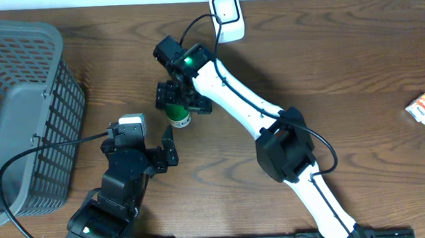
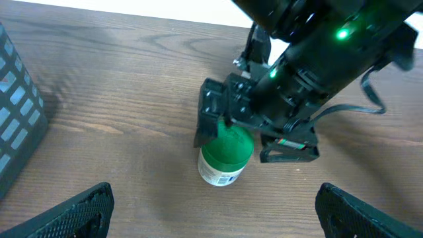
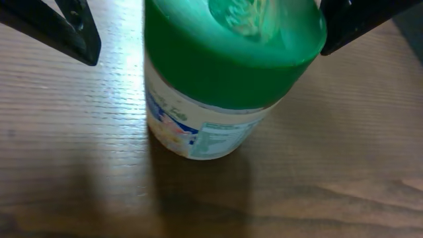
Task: Scan the item barcode
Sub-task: 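Grasp the green-capped jar with the right gripper and lift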
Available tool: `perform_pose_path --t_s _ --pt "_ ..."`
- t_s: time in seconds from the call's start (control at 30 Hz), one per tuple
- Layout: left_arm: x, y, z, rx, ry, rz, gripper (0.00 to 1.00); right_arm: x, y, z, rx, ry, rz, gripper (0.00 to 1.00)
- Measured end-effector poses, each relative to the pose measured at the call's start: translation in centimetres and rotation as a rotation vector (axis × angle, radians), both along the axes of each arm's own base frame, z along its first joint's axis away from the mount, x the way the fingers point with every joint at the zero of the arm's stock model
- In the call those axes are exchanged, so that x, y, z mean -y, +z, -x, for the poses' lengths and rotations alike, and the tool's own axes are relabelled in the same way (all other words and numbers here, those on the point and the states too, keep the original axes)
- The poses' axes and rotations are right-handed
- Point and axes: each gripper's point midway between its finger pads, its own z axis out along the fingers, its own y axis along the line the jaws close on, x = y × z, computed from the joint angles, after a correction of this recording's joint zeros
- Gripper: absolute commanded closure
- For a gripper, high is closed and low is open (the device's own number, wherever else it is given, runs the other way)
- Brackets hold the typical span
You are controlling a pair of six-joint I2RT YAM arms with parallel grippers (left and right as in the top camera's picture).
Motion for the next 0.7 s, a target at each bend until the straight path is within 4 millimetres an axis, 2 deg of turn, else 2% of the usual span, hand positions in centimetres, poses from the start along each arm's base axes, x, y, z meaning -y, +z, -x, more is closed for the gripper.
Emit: perform_pose_path --t_s 0.47,0.6,0.7 --pt "0.0 0.0 0.0 0.0 0.0 0.0 0.02 0.2 -1.5 -0.1 0.014 -0.002 0.052 0.03" --pt "0.0 0.0 0.0 0.0 0.0 0.0 0.02 0.1 -3.1 0.0 -0.001 0.007 0.066 0.12" --pt "0.0 0.0 0.0 0.0 0.0 0.0 0.02 -0.2 -3.8 0.1 -0.005 0.02 0.061 0.25"
